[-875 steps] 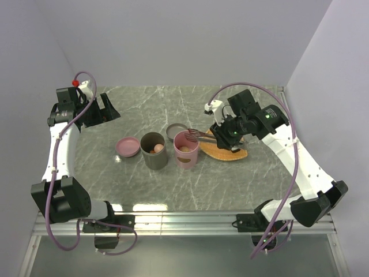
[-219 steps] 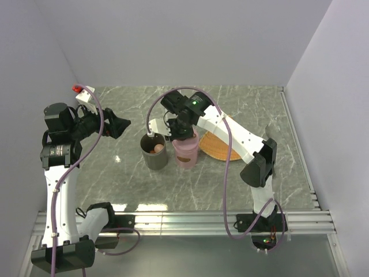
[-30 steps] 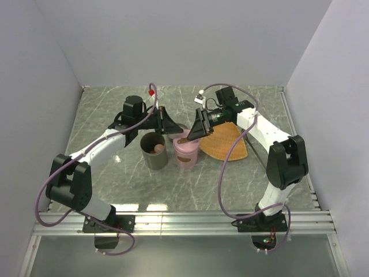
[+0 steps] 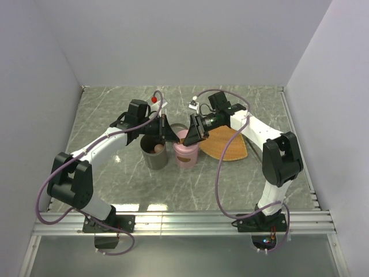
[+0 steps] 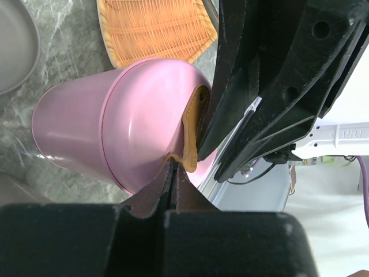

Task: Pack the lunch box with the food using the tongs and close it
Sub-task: Close the box lid on the packing box, then pick up the box lid from the center of the board.

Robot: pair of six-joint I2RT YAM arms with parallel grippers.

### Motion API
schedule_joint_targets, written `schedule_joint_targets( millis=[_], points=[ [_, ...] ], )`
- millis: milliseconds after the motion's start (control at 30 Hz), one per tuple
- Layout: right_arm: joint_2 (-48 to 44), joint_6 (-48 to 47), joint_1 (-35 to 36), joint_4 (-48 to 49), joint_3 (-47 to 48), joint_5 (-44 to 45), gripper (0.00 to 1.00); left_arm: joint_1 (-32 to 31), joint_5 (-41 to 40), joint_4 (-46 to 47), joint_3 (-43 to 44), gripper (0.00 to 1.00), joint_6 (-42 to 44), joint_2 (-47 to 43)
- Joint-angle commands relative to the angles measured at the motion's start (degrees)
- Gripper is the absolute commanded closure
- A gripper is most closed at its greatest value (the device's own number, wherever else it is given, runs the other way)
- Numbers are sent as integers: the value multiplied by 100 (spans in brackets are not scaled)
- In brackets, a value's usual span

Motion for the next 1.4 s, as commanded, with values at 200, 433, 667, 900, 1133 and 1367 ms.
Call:
schedule_joint_targets(
  millis=[200,433,667,900,1133,1367],
  points=[
    [-251,-498,28,-423,497,129,64,-31,71,-146,556,93,430,-238],
    [-709,-533,19,-476,1016,67,59,4,-17,-260,1092,81,738,-475],
    [-753,-560,-243,-669,1456,549,47,311,-499,-699,1435,58,1151,-546],
    [282,-577,-964,-1161,2816,2271,26,865,-782,-849,1541,51,1248,-607],
    [1742,-1736,-948,-2198,4162,2783,26,1068,-755,-840,1453,45,1222,-687],
    [1919,-1729,-588,-1303,3698,3239,28,1278,-676,-673,1198,35,1064,-819]
  ],
)
